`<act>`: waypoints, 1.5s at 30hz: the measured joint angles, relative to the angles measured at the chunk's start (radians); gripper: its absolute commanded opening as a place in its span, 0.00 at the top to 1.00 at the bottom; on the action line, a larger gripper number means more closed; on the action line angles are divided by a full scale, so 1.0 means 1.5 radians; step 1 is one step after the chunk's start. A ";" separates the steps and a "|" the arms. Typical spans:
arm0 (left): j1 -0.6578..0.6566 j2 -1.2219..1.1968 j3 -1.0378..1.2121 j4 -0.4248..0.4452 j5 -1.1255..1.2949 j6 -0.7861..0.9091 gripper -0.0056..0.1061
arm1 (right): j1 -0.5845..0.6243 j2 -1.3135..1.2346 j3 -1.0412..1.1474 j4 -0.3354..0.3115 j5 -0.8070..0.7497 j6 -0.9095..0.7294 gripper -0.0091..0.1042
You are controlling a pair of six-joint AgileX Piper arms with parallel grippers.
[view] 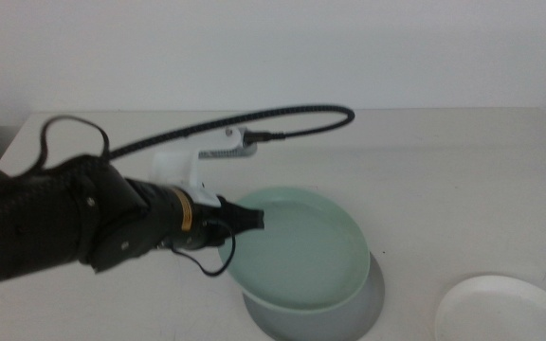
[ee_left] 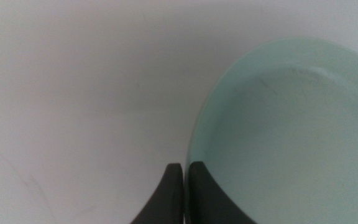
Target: Stack the three bowls on top of each other.
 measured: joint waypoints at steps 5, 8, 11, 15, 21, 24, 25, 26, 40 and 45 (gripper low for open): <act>-0.003 0.027 0.030 -0.008 -0.041 -0.029 0.95 | 0.000 0.000 0.000 0.000 0.000 0.000 0.44; -0.003 0.056 0.035 -0.010 -0.069 -0.035 0.95 | 0.000 0.000 0.000 0.000 0.000 0.000 0.44; -0.004 0.089 0.035 -0.012 -0.091 -0.036 0.89 | 0.000 0.000 0.000 0.000 0.000 0.000 0.44; -0.008 0.103 0.035 -0.012 -0.098 -0.038 0.60 | 0.000 0.000 0.000 0.000 0.000 0.000 0.44; -0.008 0.071 0.035 0.006 -0.088 -0.037 0.01 | 0.000 0.000 0.000 0.000 0.000 0.000 0.44; -0.013 -0.001 0.035 0.030 -0.079 -0.021 0.01 | 0.000 0.000 0.000 0.000 0.000 0.000 0.44; -0.018 -0.037 0.035 0.041 -0.070 -0.009 0.01 | 0.000 0.000 0.000 0.000 0.000 0.000 0.44; -0.024 -0.077 0.035 0.052 -0.058 0.006 0.01 | 0.000 0.000 0.000 0.000 0.000 0.000 0.44; -0.127 -0.549 0.035 -0.115 0.350 0.373 0.01 | 0.000 0.000 0.000 0.000 0.000 0.000 0.44; -0.127 -0.610 0.036 -0.153 0.435 0.421 0.01 | 0.000 0.000 0.000 0.000 0.000 0.000 0.44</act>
